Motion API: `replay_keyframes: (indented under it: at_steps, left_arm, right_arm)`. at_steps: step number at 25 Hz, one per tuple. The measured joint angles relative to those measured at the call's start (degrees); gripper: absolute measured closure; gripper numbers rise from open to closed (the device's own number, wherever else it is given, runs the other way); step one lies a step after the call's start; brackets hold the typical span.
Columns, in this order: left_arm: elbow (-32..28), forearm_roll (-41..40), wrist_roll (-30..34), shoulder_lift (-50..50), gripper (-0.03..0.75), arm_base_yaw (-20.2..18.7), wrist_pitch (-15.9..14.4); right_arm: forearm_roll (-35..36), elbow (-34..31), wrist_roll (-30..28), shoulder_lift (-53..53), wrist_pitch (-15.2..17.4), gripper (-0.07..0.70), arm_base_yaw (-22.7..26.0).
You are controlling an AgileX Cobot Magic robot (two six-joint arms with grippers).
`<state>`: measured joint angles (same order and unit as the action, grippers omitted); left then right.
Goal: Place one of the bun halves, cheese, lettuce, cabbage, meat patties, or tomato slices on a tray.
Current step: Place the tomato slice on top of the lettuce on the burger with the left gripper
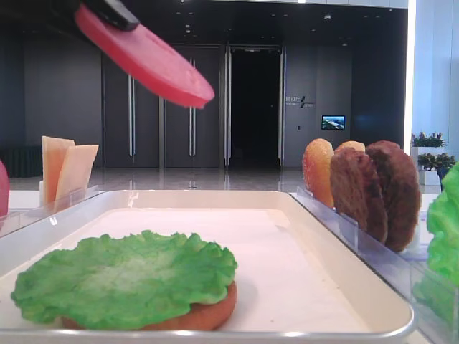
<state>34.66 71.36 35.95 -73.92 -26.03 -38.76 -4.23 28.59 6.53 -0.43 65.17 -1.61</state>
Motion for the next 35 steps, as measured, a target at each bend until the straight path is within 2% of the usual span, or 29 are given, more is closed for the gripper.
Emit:
replay_keyframes:
  at_steps: [13, 35]
  left_arm:
    - [0.0, 0.8, 2.0, -12.9, 0.664, 0.0, -2.4]
    - [0.1, 1.2, 7.3, -17.6, 0.664, 0.0, -1.8]
  right_arm:
    - [0.0, 0.0, 0.0, 0.0, 0.0, 0.088, 0.0]
    - [0.0, 0.0, 0.0, 0.0, 0.0, 0.088, 0.0]
